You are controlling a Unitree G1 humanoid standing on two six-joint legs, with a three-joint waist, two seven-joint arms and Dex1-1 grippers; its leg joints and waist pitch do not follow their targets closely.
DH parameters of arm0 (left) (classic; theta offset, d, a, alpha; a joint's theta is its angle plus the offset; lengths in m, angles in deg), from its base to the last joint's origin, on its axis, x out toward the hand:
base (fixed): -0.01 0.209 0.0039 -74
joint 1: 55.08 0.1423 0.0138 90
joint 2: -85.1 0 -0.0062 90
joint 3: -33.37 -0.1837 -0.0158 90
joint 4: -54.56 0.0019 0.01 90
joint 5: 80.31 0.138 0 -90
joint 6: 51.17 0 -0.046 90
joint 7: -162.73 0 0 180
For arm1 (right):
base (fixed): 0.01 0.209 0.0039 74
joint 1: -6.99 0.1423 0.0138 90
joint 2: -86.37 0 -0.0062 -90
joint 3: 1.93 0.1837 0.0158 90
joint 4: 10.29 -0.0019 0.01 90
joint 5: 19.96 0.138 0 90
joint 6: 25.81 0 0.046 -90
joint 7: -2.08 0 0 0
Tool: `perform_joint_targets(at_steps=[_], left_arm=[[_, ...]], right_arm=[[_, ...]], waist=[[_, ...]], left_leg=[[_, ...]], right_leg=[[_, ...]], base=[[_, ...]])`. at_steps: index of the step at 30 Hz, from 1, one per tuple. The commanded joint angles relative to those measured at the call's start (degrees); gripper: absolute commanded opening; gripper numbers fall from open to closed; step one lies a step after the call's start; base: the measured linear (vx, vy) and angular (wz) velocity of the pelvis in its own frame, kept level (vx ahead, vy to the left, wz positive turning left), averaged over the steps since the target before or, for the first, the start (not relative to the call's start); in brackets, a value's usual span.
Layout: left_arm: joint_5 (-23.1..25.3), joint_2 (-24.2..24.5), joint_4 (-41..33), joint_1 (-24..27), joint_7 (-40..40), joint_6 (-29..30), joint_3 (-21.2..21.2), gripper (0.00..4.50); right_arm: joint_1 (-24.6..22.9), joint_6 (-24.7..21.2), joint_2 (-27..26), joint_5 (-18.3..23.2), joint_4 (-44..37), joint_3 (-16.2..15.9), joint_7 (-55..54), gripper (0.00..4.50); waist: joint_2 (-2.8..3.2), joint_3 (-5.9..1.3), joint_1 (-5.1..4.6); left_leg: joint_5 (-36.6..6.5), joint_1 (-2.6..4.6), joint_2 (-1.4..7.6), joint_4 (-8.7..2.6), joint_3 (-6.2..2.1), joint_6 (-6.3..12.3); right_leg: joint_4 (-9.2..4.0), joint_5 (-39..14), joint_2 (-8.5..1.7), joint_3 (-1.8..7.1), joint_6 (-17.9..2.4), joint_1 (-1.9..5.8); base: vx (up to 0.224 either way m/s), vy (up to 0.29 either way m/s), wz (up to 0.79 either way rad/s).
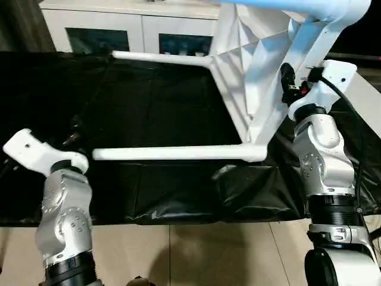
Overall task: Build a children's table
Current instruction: Flip table
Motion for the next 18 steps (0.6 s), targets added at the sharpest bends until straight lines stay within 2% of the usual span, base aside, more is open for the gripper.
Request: perform_joint_targets(at_steps=[1, 3, 5, 6, 7, 8, 9, 10, 11, 12, 13, 14, 15, 16, 18], left_arm=[[2.04, 2.37, 0.94, -0.96, 4.61, 2.34, -5.19, 4.38], [4.44, 6.56, 1.31, -0.81, 10.65, 4.50, -10.83, 4.38], [4.97, 7.56, 1.38, -0.78, 11.74, 5.18, -12.08, 4.38], [6.00, 9.96, 1.25, -0.82, 15.24, 6.10, -15.17, 4.38], [6.00, 9.96, 1.25, -0.82, 15.24, 6.10, -15.17, 4.38], [7.05, 12.80, 0.53, -0.92, 19.55, 6.71, -18.72, 4.38], [7.22, 13.76, 0.08, -1.01, 20.98, 7.04, -19.75, 4.38], [7.38, 14.61, -0.33, -1.09, 22.27, 7.28, -20.68, 4.38], [8.48, 18.06, -2.23, -1.50, 27.46, 6.81, -24.25, 4.38], [8.80, 19.05, -2.82, -1.68, 28.78, 6.67, -25.22, 4.38], [10.44, 20.89, -3.61, -2.18, 30.93, 5.20, -26.97, 4.38], [12.22, 22.53, -4.23, -2.67, 32.81, 3.21, -28.45, 4.38], [15.15, 24.86, -4.90, -3.60, 35.38, -0.45, -30.33, 4.38], [15.15, 24.86, -4.90, -3.60, 35.38, -0.45, -30.33, 4.38], [17.17, 26.55, -5.23, -4.36, 37.43, -3.62, -31.48, 4.38]], right_arm=[[0.43, -0.17, -1.12, -1.61, -0.32, -0.59, -1.59, 1.89], [1.09, -1.42, -2.44, -1.95, 2.43, -2.79, 0.47, 1.89], [1.23, -1.85, -2.45, -2.37, 3.13, -3.46, 0.85, 1.89], [1.53, -1.81, -2.96, -1.89, 5.17, -4.68, 3.06, 1.89], [1.53, -1.81, -2.96, -1.89, 5.17, -4.68, 3.06, 1.89], [1.80, -1.39, -3.31, -2.04, 7.14, -5.30, 3.83, 1.89], [1.90, -0.86, -3.43, -1.88, 7.65, -5.33, 4.27, 2.23], [1.99, -0.42, -3.52, -1.77, 8.09, -5.37, 4.63, 2.23], [2.21, 0.56, -3.56, -2.19, 9.27, -5.56, 5.21, 2.44], [2.26, 0.80, -3.64, -2.26, 9.55, -5.48, 5.41, 2.61], [2.14, 1.56, -3.68, -2.26, 9.65, -5.40, 5.92, 2.63], [1.90, 2.20, -3.67, -2.27, 9.49, -5.37, 6.23, 2.63], [1.13, 3.69, -3.51, -2.59, 9.12, -5.37, 6.20, 2.69], [1.13, 3.69, -3.51, -2.59, 9.12, -5.37, 6.20, 2.90], [0.26, 5.13, -3.33, -2.82, 8.78, -5.37, 6.22, 2.90]], waist=[[0.17, -3.79, -0.51], [0.09, -3.71, -0.81], [0.27, -3.66, -0.87], [0.33, -3.55, -1.09], [0.38, -3.49, -1.38], [-0.23, -3.44, -1.58], [0.25, -3.40, -1.77], [0.25, -3.36, -2.13], [-0.41, -3.38, -2.20], [-0.16, -3.41, -2.19], [-0.49, -3.32, -2.40], [-0.46, -3.33, -2.30], [-0.48, -3.41, -2.36], [-0.53, -3.39, -2.24], [-0.45, -3.63, -2.07]], left_leg=[[-7.61, 1.22, 1.09, -4.00, -0.04, -0.77], [-8.55, 1.26, 1.16, -4.18, -0.14, -1.18], [-9.28, 1.37, 1.17, -4.26, -0.20, -1.52], [-10.08, 1.34, 1.21, -4.40, -0.23, -2.23], [-11.62, 1.32, 1.16, -4.49, -0.28, -2.63], [-12.24, 1.27, 1.19, -4.56, -0.25, -2.68], [-13.77, 1.41, 1.15, -4.63, -0.33, -3.19], [-15.10, 1.42, 1.20, -4.73, -0.46, -3.76], [-15.72, 1.49, 1.23, -4.72, -0.40, -3.64], [-16.56, 1.58, 1.27, -4.80, -0.55, -3.79], [-16.80, 1.52, 1.38, -4.88, -0.59, -3.88], [-16.81, 1.65, 1.35, -4.81, -0.55, -3.87], [-16.00, 1.47, 1.36, -4.81, -0.54, -3.73], [-15.58, 1.42, 1.33, -4.84, -0.54, -3.43], [-12.96, 1.39, 1.33, -4.57, -0.44, -3.29]], right_leg=[[-2.94, -7.81, -1.80, 1.48, -4.87, 2.01], [-2.98, -9.41, -1.81, 1.50, -4.48, 1.91], [-2.93, -10.20, -1.80, 1.50, -4.46, 1.80], [-2.90, -10.36, -1.81, 1.54, -4.69, 1.86], [-3.00, -11.44, -1.80, 1.55, -4.78, 1.80], [-3.18, -12.15, -1.87, 1.57, -4.79, 1.81], [-3.16, -13.58, -1.95, 1.65, -4.87, 1.60], [-3.23, -14.34, -1.98, 1.62, -4.98, 1.60], [-3.43, -14.88, -1.94, 1.59, -4.96, 1.52], [-3.21, -15.55, -2.04, 1.64, -5.06, 1.46], [-3.29, -15.21, -2.01, 1.62, -5.34, 1.48], [-3.24, -15.07, -1.99, 1.63, -5.54, 1.42], [-3.07, -13.70, -2.08, 1.72, -6.18, 1.63], [-3.26, -13.48, -2.05, 1.69, -6.04, 1.67], [-2.74, -10.43, -2.13, 1.77, -6.53, 1.84]], base=[[0.000, 0.000, 0.00], [0.000, 0.000, 0.00], [0.000, 0.000, 0.00], [0.000, 0.000, 0.00], [0.000, 0.000, 0.00], [0.000, 0.000, 0.00], [0.000, 0.000, 0.00], [0.000, 0.000, 0.00], [0.000, 0.000, 0.00], [0.000, 0.000, 0.00], [0.000, 0.000, 0.00], [0.000, 0.000, 0.00], [0.000, 0.000, 0.00], [0.000, 0.000, 0.00], [0.000, 0.000, 0.00]])
